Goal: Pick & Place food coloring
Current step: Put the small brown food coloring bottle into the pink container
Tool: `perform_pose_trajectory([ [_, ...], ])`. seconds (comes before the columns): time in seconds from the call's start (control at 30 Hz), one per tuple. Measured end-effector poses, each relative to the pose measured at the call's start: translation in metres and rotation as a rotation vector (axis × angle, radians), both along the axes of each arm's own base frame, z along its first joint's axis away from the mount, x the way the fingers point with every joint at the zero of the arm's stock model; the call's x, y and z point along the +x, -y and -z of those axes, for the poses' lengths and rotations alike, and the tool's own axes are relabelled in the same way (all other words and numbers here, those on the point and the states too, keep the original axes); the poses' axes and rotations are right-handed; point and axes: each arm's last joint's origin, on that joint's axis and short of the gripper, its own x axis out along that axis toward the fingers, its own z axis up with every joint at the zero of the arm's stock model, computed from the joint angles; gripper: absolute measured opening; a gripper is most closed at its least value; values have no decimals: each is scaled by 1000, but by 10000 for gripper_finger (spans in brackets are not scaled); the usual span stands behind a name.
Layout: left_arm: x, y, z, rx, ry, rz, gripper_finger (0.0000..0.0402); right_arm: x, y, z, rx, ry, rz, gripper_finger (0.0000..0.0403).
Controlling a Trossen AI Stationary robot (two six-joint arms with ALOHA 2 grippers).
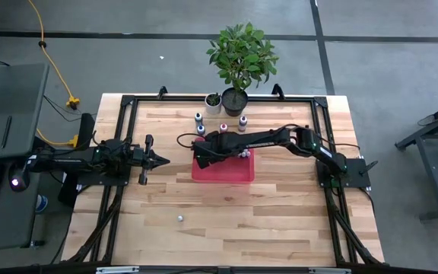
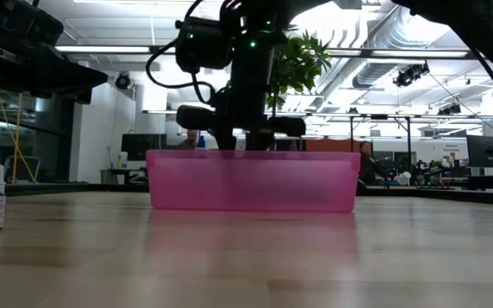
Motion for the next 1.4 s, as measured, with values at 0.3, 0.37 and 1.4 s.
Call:
perform_pose_trajectory([
  [0.3,0,0,0,0,0,0,0,-7,1,-22,-36,18,6,114],
  [0.37,0,0,0,0,0,0,0,-9,1,-29,-41,26,7,114],
  [1.4,0,0,0,0,0,0,0,-50,-149,-138,-391,366,-377,114],
])
